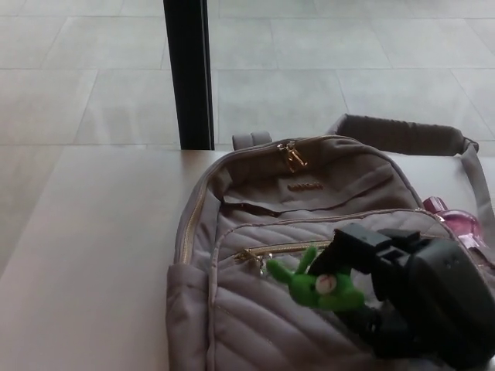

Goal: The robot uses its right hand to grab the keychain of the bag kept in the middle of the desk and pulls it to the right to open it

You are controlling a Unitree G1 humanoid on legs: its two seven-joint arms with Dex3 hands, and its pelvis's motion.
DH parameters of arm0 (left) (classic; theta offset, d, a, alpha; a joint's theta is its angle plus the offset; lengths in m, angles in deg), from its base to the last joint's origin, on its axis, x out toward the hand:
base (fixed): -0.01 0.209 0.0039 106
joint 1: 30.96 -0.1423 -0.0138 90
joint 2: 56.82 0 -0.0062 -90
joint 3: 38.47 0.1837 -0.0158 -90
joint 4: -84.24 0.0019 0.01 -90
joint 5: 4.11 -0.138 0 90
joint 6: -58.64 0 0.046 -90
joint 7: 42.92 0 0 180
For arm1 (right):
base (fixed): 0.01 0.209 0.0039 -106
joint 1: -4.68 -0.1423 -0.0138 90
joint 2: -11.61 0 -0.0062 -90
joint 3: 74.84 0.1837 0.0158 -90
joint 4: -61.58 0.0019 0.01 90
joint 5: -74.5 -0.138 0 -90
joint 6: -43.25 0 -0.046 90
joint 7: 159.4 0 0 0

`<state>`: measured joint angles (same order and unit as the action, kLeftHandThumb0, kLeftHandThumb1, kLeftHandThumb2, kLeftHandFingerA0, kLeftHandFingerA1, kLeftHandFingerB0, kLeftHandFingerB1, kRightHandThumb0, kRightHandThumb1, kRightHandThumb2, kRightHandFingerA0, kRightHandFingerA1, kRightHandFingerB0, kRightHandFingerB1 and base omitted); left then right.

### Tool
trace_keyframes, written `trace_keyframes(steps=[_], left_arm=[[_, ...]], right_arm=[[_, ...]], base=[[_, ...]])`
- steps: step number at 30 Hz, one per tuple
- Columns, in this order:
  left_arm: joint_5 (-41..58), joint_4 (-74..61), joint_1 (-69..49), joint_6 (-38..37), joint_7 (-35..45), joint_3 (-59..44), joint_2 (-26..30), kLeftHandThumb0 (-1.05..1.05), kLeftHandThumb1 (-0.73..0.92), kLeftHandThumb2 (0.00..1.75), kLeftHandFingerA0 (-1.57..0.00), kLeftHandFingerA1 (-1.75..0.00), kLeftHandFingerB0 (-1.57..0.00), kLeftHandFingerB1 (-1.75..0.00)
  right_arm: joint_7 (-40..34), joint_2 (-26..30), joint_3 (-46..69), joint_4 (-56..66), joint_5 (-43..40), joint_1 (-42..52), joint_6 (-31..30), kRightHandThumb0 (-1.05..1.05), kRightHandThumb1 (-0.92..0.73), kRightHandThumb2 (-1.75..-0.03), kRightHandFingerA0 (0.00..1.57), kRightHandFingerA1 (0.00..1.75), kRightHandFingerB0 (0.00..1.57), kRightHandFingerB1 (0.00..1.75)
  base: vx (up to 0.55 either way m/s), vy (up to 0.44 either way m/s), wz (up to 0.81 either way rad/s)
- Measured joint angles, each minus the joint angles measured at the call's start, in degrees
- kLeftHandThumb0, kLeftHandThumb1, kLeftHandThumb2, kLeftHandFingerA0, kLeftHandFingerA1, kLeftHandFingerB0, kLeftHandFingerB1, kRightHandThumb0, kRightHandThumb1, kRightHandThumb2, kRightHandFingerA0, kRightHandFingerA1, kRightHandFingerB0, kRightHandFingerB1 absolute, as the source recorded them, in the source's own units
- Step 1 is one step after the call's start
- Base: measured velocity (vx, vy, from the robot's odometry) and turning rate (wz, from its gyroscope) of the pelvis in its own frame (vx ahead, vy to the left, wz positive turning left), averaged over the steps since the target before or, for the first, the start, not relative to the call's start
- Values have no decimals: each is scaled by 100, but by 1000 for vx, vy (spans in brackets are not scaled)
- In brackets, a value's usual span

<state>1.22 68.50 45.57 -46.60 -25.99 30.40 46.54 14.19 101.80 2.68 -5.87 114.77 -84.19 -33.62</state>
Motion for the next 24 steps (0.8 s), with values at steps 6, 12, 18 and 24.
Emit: trace_keyframes(steps=[6,12,18,24], left_arm=[[39,-9,-25,1,10,-20,-2,-91,92,87,-58,-51,-45,-41],[35,1,-59,1,2,5,-2,-90,92,85,-57,-48,-45,-40],[38,16,-67,4,0,3,-2,-86,92,84,-57,-48,-48,-39],[45,1,-65,7,10,-11,-2,-90,92,85,-55,-50,-44,-41]], right_arm=[[274,46,424,-66,-64,-485,-274,-25,-53,-122,96,175,68,170],[710,396,830,-285,-99,-1075,-630,-30,-46,-117,124,143,99,127],[817,820,1060,-899,-139,-1430,-650,-23,-43,-117,97,175,77,156],[781,1137,1066,-1397,-151,-1373,-452,-25,-42,-112,97,175,86,124]], base=[[0,0,0],[0,0,0],[0,0,0],[0,0,0]])
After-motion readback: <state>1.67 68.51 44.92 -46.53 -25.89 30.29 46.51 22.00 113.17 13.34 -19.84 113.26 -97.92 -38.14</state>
